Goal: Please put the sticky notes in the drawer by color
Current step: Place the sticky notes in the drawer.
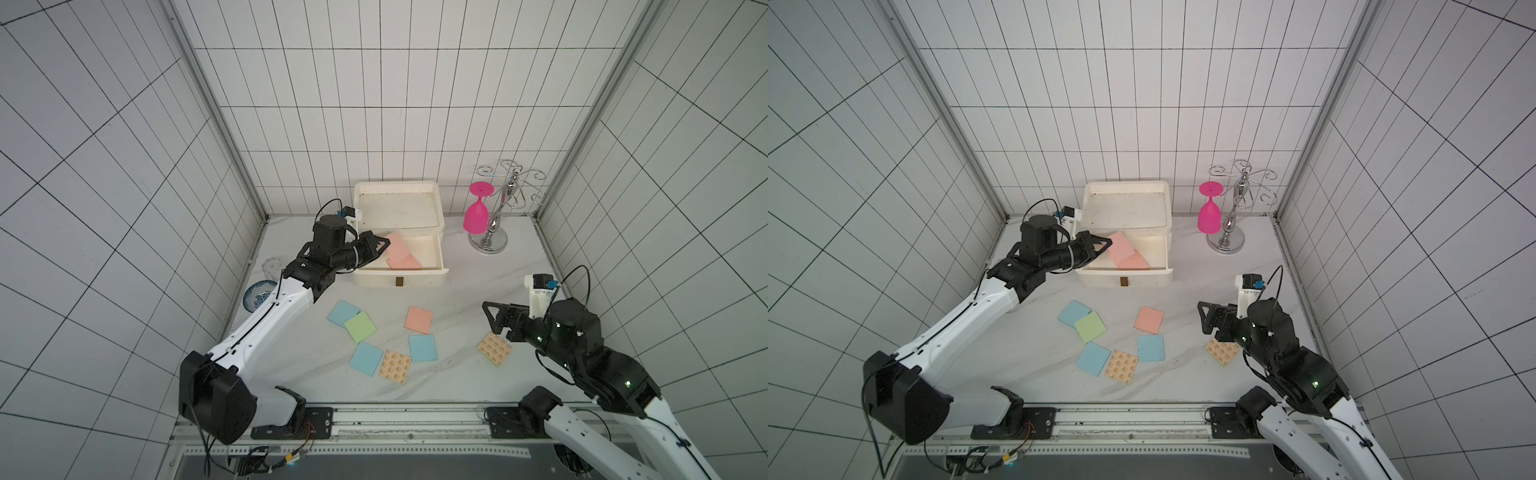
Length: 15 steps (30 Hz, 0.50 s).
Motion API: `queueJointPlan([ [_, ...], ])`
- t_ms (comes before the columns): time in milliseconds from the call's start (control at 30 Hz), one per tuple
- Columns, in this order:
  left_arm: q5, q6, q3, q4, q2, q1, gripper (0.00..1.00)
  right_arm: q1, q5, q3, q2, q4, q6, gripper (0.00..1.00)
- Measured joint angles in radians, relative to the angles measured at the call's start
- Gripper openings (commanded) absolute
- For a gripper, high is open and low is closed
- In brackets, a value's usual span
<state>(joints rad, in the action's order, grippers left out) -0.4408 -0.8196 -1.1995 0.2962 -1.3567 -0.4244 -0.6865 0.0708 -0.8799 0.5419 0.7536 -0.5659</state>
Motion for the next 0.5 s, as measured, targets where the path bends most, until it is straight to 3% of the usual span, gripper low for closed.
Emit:
queueJointPlan([
  [167,-0.018,0.030,0.003,-0.002,-0.021,0.002,0.56,0.000,-0.008,0.000,0.019,-0.002,0.000,0.90],
  [367,-0.036,0.076,-0.016,0.058,-0.015,0.049,0.60,0.000,-0.032,0.015,0.065,-0.008,0.001,0.91],
  [500,-0.003,0.138,-0.021,0.171,0.066,0.117,0.61,0.000,-0.044,0.054,0.117,-0.012,0.000,0.90],
])
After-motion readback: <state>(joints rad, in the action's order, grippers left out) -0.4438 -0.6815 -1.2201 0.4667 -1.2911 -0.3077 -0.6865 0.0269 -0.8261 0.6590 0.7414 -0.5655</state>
